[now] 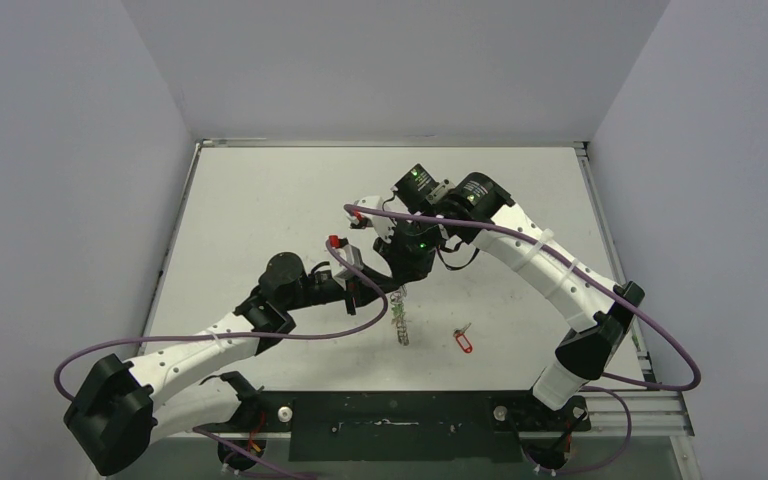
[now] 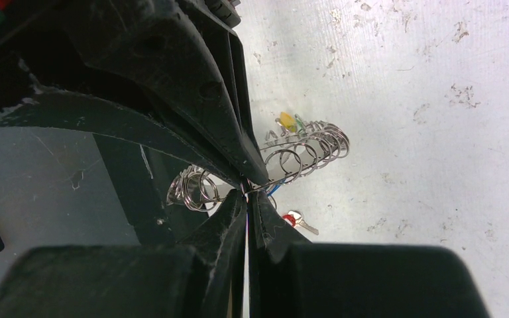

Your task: Put the keys on the keyring

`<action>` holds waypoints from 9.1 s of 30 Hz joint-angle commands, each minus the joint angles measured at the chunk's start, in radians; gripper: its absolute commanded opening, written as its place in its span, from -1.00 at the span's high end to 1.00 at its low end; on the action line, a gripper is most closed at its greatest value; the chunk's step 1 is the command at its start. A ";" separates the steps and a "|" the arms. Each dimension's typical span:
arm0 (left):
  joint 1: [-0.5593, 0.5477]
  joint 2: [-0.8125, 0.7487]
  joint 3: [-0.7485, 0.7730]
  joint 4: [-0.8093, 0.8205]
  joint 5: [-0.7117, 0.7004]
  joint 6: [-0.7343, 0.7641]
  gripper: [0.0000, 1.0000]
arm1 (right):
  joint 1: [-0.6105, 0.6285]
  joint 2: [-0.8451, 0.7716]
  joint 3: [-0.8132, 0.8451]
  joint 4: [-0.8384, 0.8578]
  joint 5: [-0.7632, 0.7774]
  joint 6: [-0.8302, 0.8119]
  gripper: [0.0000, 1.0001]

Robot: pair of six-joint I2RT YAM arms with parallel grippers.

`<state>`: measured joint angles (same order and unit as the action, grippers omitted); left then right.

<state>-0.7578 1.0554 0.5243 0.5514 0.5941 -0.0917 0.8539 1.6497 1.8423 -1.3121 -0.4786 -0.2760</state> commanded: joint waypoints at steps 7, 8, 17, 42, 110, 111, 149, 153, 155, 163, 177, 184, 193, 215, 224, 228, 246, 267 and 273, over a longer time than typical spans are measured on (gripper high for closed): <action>-0.009 -0.032 0.027 0.090 -0.011 0.000 0.87 | 0.013 0.003 0.023 0.043 -0.054 -0.028 1.00; -0.010 -0.036 0.026 0.088 -0.011 0.003 0.76 | 0.013 0.001 0.023 0.041 -0.060 -0.034 1.00; -0.012 -0.022 0.043 0.067 0.006 0.023 0.69 | 0.017 -0.004 0.027 0.033 -0.070 -0.053 1.00; -0.020 -0.114 -0.070 0.226 -0.088 0.038 1.00 | -0.133 -0.306 -0.335 0.536 -0.273 -0.004 -0.18; -0.021 -0.231 0.118 -0.304 -0.133 0.183 0.21 | -0.055 -0.204 -0.173 0.161 -0.159 -0.219 1.00; -0.021 -0.223 0.130 -0.319 -0.129 0.184 0.20 | -0.046 -0.189 -0.146 0.140 -0.138 -0.205 1.00; -0.024 -0.068 0.132 -0.112 -0.040 0.068 1.00 | -0.015 -0.095 -0.007 0.151 -0.094 -0.075 0.89; -0.024 -0.111 0.082 -0.055 -0.090 0.057 1.00 | -0.044 -0.171 -0.095 0.286 -0.107 -0.047 0.32; -0.025 -0.134 0.054 -0.026 -0.106 0.056 1.00 | -0.067 -0.217 -0.149 0.360 -0.127 -0.034 0.03; -0.024 -0.221 -0.050 0.206 -0.144 0.053 1.00 | -0.130 -0.367 -0.328 0.579 -0.318 -0.069 -0.21; -0.023 -0.231 -0.058 0.312 -0.115 0.003 1.00 | -0.130 -0.408 -0.437 0.720 -0.505 -0.126 0.28; -0.024 -0.227 -0.050 0.312 -0.106 -0.005 1.00 | -0.130 -0.389 -0.448 0.720 -0.512 -0.138 0.28; -0.023 -0.226 -0.041 0.313 -0.100 -0.009 1.00 | -0.130 -0.360 -0.451 0.720 -0.544 -0.152 0.48; -0.024 -0.311 -0.028 0.074 -0.183 0.048 0.39 | -0.129 -0.286 -0.283 0.444 -0.417 -0.149 1.00; -0.023 -0.293 0.196 -0.404 -0.189 0.153 0.12 | -0.075 -0.165 -0.065 0.140 -0.189 -0.157 1.00; -0.023 -0.254 0.260 -0.500 -0.167 0.190 0.09 | -0.046 -0.100 0.035 0.049 -0.127 -0.140 1.00; -0.024 -0.124 0.274 -0.392 -0.049 0.170 0.47 | -0.023 -0.049 0.118 0.027 -0.187 -0.103 1.00; -0.023 -0.119 0.215 -0.273 -0.029 0.128 1.00 | -0.029 -0.054 0.101 0.079 -0.166 -0.092 0.78; -0.023 -0.167 0.132 -0.147 -0.072 0.098 1.00 | -0.074 -0.143 0.006 0.227 -0.185 -0.035 0.07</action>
<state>-0.7784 0.9352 0.6827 0.2249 0.5533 0.0360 0.8116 1.5993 1.8961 -1.2366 -0.6373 -0.3557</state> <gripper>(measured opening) 0.010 0.392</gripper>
